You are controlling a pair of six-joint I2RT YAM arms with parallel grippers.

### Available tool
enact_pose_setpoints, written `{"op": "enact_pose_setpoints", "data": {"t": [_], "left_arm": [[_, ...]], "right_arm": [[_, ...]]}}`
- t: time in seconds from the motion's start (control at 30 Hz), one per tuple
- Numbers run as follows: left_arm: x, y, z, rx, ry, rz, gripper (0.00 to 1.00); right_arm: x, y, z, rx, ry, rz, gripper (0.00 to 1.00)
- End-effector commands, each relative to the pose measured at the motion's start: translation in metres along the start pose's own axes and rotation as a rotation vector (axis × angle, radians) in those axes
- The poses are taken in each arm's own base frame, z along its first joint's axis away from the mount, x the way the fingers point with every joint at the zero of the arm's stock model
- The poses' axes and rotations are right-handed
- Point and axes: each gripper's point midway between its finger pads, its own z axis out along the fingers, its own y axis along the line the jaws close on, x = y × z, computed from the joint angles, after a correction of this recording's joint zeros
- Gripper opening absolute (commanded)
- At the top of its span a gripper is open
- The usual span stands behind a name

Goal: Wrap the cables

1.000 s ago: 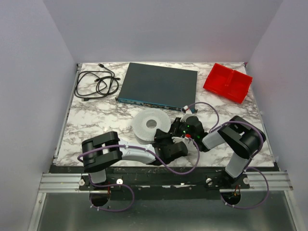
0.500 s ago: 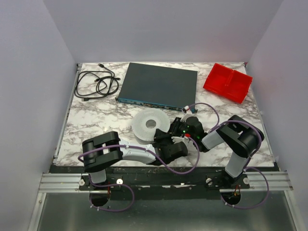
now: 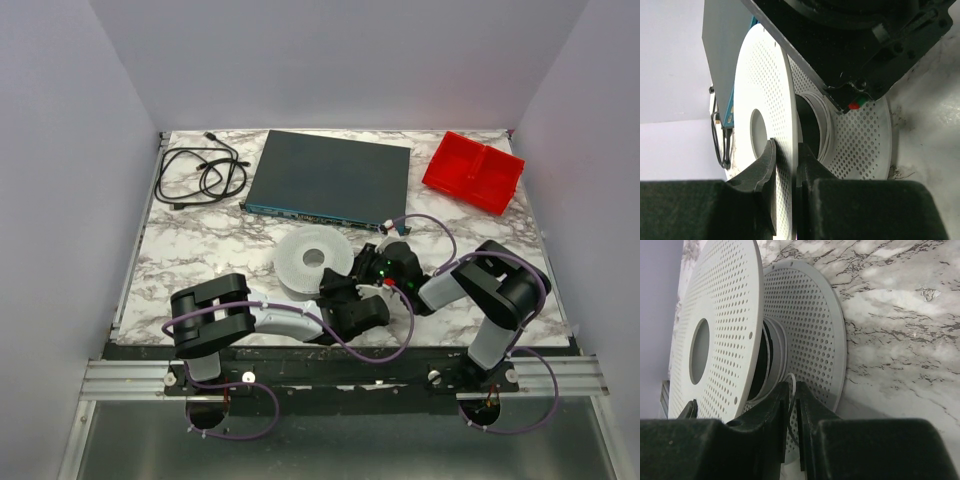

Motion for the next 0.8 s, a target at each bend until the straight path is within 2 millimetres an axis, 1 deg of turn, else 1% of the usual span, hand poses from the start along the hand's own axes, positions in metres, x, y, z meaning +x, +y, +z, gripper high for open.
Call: {"op": "enact_pose_setpoints", "data": {"t": [0.0,0.13,0.37,0.4,0.47,0.7,0.73,0.77], "left_arm": [[0.011,-0.078,-0.013,0.340,0.002,-0.192,0.09],[0.013,-0.081,-0.015,0.359,0.003,-0.190,0.09],[0.013,-0.089,-0.020,0.416,0.008,-0.193,0.09],[0.014,-0.091,-0.020,0.423,0.013,-0.194,0.10],[0.016,-0.094,-0.020,0.431,0.022,-0.197,0.15],[0.017,-0.099,-0.021,0.444,0.036,-0.225,0.21],[0.018,-0.099,-0.022,0.442,0.042,-0.234,0.21],[0.019,-0.099,-0.022,0.443,0.044,-0.235,0.21]], "right_arm": [[0.032,-0.088,-0.016,0.353,0.086,-0.072,0.20],[0.035,-0.091,-0.015,0.353,0.100,-0.070,0.15],[0.038,-0.096,-0.018,0.361,0.118,-0.062,0.14],[0.039,-0.096,-0.018,0.362,0.119,-0.062,0.14],[0.039,-0.096,-0.017,0.360,0.120,-0.062,0.14],[0.039,-0.096,-0.015,0.361,0.127,-0.074,0.14],[0.039,-0.098,-0.016,0.368,0.127,-0.078,0.17],[0.038,-0.099,-0.017,0.373,0.124,-0.078,0.17]]}}
